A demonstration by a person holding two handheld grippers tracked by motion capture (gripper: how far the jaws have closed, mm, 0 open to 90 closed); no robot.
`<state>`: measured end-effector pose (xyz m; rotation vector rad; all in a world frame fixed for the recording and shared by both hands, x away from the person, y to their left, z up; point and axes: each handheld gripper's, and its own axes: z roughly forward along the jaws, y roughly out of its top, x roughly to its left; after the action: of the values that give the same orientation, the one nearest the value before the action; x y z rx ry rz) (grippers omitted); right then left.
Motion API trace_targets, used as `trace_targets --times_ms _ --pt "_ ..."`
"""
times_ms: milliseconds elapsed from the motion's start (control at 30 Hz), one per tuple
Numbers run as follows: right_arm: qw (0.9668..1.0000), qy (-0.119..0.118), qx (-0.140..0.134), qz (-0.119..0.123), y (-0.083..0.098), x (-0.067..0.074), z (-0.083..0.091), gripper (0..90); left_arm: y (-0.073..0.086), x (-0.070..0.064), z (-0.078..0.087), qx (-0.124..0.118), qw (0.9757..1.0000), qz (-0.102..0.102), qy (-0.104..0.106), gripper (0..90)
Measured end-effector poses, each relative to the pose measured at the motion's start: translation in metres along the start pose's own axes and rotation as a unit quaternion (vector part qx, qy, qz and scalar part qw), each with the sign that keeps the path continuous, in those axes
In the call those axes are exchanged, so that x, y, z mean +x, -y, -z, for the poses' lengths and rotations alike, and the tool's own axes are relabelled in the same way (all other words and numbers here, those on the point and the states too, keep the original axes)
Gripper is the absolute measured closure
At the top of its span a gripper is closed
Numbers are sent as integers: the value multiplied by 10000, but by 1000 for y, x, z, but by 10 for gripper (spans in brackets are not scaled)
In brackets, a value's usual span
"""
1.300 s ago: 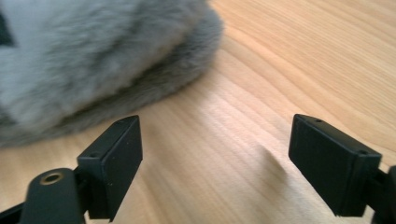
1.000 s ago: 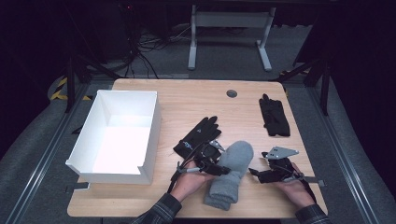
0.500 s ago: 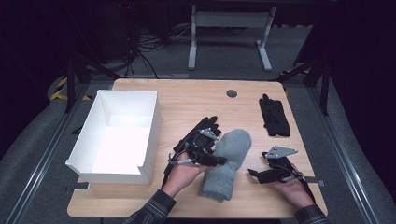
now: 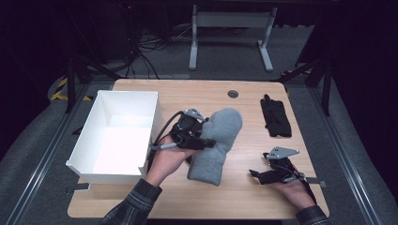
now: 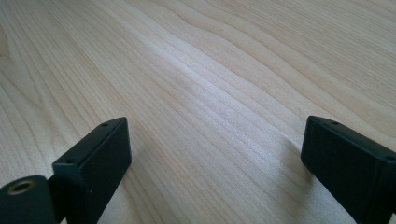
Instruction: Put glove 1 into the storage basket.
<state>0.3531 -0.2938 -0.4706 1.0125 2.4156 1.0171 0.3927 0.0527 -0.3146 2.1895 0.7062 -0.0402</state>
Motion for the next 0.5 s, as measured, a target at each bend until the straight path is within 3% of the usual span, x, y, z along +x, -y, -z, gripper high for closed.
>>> trace_targets --times_ms 100,200,233,400,500 --pt "10000 4 -2 6 0 0 0 87 -5 2 14 -30 10000 9 -88 658" --pt "10000 5 0 6 0 0 0 86 -13 9 41 -147 9996 31 -254 658" --pt "10000 5 0 6 0 0 0 86 -13 9 41 -147 9996 31 -254 658" --pt "10000 3 1 -3 0 0 0 86 -19 23 80 -319 9983 108 -473 658" --pt "10000 4 0 2 0 0 0 86 -19 30 94 -394 9976 161 -537 659"
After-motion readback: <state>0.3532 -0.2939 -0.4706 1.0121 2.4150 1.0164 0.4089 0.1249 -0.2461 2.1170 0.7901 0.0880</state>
